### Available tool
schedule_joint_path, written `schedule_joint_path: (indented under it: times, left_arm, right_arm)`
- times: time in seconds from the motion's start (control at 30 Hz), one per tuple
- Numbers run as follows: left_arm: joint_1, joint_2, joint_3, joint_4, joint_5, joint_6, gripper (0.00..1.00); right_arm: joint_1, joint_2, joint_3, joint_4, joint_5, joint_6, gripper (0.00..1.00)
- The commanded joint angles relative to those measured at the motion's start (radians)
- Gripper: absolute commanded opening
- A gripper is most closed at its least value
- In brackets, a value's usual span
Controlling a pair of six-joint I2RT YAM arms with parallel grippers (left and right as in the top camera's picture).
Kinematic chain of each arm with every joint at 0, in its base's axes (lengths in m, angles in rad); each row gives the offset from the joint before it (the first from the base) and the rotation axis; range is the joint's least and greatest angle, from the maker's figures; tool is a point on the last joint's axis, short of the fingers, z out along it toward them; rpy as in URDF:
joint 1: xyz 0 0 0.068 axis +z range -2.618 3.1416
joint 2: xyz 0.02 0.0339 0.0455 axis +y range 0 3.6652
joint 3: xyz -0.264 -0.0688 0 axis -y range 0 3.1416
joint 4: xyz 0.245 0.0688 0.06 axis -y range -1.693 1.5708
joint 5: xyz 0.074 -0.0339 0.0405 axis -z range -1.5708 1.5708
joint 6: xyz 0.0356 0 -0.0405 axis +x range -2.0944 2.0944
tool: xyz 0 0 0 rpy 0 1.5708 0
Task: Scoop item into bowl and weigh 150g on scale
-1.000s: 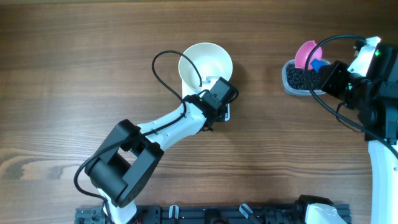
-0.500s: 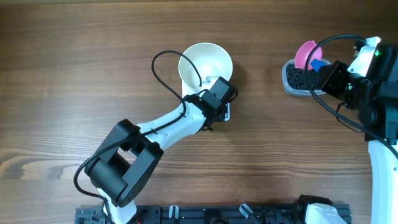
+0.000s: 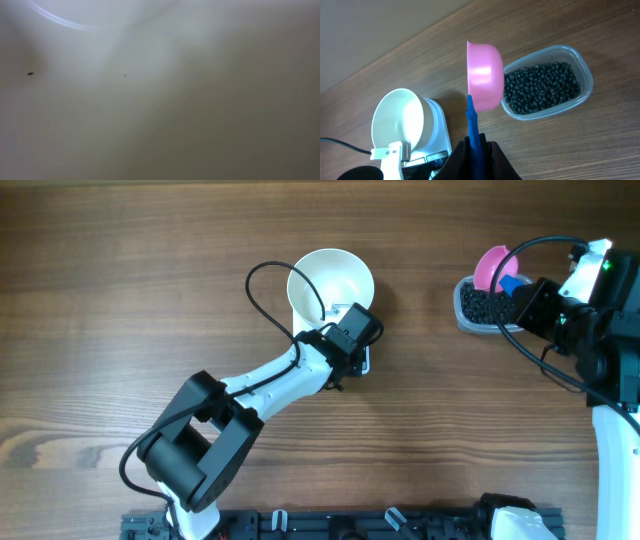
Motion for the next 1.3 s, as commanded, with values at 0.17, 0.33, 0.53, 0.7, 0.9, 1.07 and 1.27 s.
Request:
schedule_joint_path:
  times: [0.17, 0.33, 0.53, 0.7, 0.9, 1.07, 1.27]
  left_arm:
    - [0.003, 0.02, -0.014, -0.006, 0.039, 0.009, 0.04]
    - [0.003, -0.036, -0.01, -0.008, 0.039, 0.008, 0.04]
    - [0.003, -0.089, -0.01, -0.01, 0.039, 0.008, 0.04]
    - [0.003, -0.091, -0.01, -0.018, 0.039, 0.008, 0.04]
    - [0.003, -0.201, -0.008, -0.051, 0.04, 0.008, 0.04]
    - [0.004, -0.375, -0.008, -0.171, 0.039, 0.008, 0.04]
    - [0.072, -0.572, -0.008, -0.372, 0.039, 0.008, 0.06]
  right_arm:
    - [-0.005, -0.009, 0.03, 0.0, 0.017, -0.016, 0.04]
    - [-0.005, -0.009, 0.03, 0.0, 0.017, -0.016, 0.04]
    - [-0.005, -0.009, 0.03, 0.001, 0.017, -0.016, 0.04]
    - [-0.005, -0.009, 0.03, 0.001, 0.017, -0.016, 0.04]
    - [-0.005, -0.009, 0.03, 0.001, 0.017, -0.016, 0.04]
    - [-0.005, -0.009, 0.03, 0.0, 0.016, -0.014, 0.04]
    - [-0.005, -0.009, 0.03, 0.012, 0.016, -0.013, 0.04]
